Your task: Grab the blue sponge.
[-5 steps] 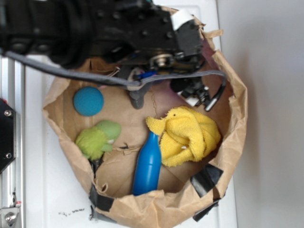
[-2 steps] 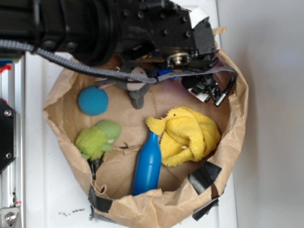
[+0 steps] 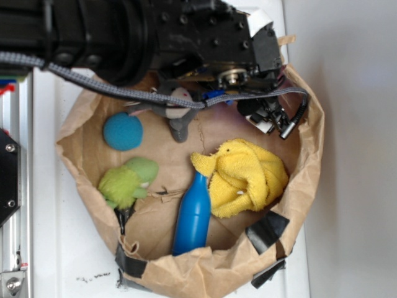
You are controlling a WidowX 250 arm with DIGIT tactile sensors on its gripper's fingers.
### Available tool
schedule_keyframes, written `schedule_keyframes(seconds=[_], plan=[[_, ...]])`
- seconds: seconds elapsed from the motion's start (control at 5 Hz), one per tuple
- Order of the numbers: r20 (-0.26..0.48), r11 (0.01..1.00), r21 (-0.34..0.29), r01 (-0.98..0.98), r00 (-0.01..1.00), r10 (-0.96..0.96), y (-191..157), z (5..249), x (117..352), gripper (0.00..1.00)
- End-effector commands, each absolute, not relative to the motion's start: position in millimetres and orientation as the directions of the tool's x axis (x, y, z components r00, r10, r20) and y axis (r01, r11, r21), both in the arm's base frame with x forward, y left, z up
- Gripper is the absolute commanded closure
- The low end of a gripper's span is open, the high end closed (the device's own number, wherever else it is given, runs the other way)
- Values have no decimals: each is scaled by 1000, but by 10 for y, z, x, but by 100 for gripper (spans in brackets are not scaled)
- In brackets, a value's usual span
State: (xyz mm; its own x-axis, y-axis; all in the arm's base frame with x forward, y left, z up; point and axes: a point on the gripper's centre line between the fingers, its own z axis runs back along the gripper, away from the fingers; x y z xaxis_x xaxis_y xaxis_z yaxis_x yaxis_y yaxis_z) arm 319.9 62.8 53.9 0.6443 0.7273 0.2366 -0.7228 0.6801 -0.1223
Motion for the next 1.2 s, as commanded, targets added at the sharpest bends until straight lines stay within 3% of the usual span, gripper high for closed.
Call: schedule_keyframes(seconds=[0.0,0.6,1.0], plan=[[276,774,-167,-611,725,632,858,681,3045,0],[324,781,-157,-604,716,618,888,621,3131,0],[361,764,-152,-627,684,634,884,535,3382,0]])
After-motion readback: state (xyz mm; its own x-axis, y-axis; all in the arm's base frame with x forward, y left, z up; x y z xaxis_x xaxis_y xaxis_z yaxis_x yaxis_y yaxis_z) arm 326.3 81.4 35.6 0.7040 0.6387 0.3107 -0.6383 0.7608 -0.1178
